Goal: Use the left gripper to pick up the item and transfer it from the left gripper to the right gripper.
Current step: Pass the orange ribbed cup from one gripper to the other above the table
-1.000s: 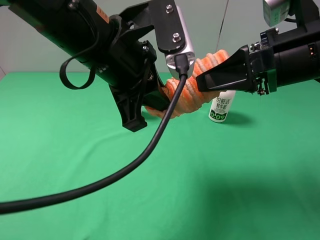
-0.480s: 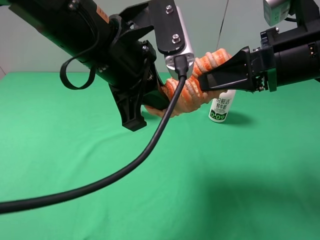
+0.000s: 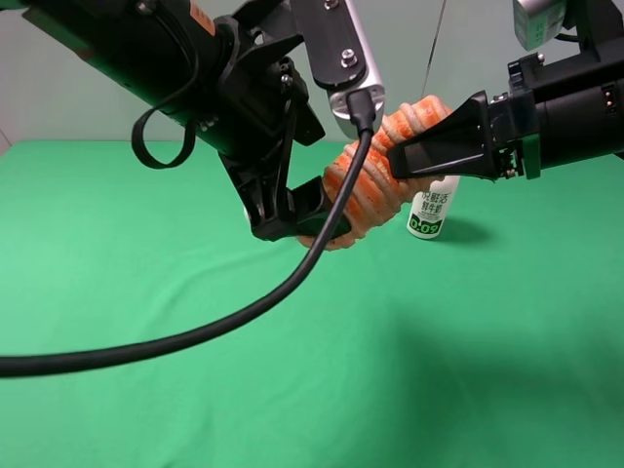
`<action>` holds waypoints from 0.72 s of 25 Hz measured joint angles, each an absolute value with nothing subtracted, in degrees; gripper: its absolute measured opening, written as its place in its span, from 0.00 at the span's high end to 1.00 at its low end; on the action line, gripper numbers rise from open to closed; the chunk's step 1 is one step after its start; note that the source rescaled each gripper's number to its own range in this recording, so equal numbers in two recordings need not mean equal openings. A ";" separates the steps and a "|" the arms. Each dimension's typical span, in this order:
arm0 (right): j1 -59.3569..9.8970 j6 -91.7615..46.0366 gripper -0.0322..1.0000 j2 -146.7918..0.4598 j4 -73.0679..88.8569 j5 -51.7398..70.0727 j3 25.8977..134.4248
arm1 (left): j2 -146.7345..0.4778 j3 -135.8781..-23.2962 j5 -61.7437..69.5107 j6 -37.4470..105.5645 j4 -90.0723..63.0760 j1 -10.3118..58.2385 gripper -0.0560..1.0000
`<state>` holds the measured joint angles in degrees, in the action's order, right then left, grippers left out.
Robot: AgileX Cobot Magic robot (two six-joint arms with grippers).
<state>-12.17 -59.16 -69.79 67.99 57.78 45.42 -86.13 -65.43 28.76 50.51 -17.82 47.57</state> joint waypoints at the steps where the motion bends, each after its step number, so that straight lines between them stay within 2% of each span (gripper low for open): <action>1: -12.17 -59.16 0.91 -69.79 67.99 57.78 45.42 | -86.13 -65.43 28.76 50.51 -17.82 47.57 0.02; 11: -12.17 -59.06 0.91 -69.79 67.99 57.78 45.42 | -85.77 -65.43 29.15 49.50 -18.20 47.57 0.00; 18: -12.17 -58.44 0.91 -69.79 67.99 57.78 45.42 | -79.65 -65.43 34.03 42.98 -17.53 47.57 0.00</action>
<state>-12.17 -58.44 -69.79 67.99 57.78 45.42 -79.65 -65.43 34.03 42.98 -17.53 47.57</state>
